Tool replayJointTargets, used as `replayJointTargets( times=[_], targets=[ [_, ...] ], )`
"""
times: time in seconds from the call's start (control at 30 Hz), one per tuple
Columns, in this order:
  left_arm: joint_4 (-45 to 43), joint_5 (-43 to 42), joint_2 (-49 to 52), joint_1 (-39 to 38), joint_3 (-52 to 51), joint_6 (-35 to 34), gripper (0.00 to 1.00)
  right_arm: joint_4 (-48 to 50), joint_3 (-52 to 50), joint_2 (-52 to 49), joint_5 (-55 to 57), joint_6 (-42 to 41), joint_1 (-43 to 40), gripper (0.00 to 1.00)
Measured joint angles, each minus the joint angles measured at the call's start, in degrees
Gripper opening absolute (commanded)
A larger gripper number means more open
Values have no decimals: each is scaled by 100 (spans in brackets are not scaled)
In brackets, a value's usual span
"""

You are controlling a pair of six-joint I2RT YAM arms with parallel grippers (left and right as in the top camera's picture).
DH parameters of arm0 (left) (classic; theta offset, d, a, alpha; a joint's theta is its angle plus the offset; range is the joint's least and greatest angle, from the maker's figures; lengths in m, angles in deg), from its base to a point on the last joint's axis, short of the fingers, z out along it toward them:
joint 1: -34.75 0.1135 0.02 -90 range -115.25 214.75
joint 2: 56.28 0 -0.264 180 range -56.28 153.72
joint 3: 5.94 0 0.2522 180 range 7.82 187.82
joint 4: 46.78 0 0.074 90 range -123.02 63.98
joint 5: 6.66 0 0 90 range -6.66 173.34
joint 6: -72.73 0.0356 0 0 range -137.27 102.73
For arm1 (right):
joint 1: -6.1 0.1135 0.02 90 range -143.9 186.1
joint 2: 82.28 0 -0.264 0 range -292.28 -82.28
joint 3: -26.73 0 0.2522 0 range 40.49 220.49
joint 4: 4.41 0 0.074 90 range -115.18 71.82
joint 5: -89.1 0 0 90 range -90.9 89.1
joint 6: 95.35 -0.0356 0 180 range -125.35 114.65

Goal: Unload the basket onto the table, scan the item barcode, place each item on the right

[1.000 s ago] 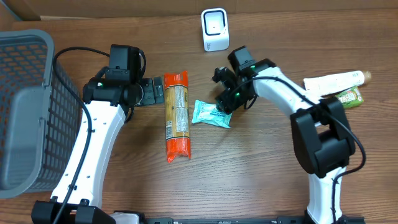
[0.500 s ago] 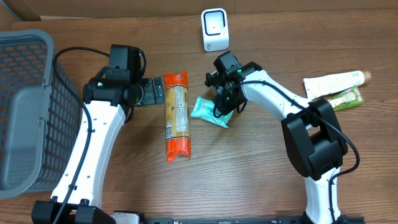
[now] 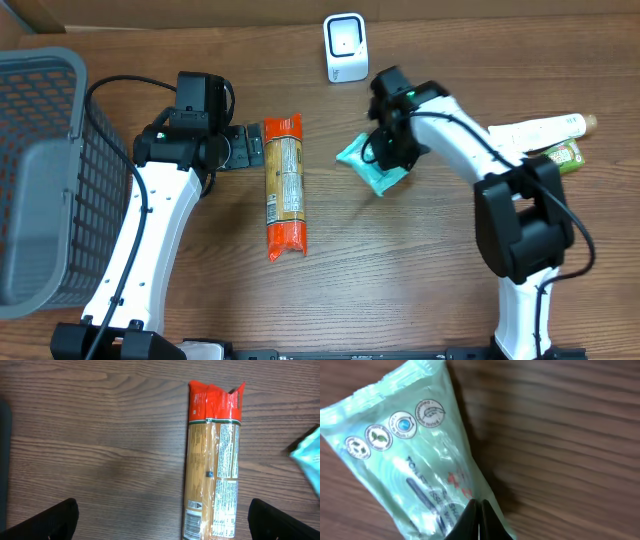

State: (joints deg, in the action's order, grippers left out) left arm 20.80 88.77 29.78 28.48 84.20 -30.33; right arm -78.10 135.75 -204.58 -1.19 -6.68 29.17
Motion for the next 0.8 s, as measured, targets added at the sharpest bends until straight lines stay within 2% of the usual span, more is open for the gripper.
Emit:
replayJointTargets(
  times=[0.23,0.27,0.33,0.4,0.47,0.5,0.6,0.8],
  targets=[
    [2,0,0,-2,0,0,99,-310,52,494,501,-468,-90,4],
    [2,2,0,-2,0,0,99,-286,52,494,518,-494,-85,14],
    [2,2,0,-2,0,0,100,-59,-57,494,531,-498,-85,41],
    [0,0,0,-2,0,0,100,175,-184,494,511,-503,-85,78],
    [2,0,0,-2,0,0,100,610,-382,494,313,-177,-87,93],
    [0,2,0,-2,0,0,100,776,-446,494,223,-46,-85,97],
    [2,2,0,-2,0,0,100,1156,-619,492,-149,608,-85,98],
    [0,2,0,-2,0,0,100,1414,-647,269,-588,1700,-87,90]
  ],
)
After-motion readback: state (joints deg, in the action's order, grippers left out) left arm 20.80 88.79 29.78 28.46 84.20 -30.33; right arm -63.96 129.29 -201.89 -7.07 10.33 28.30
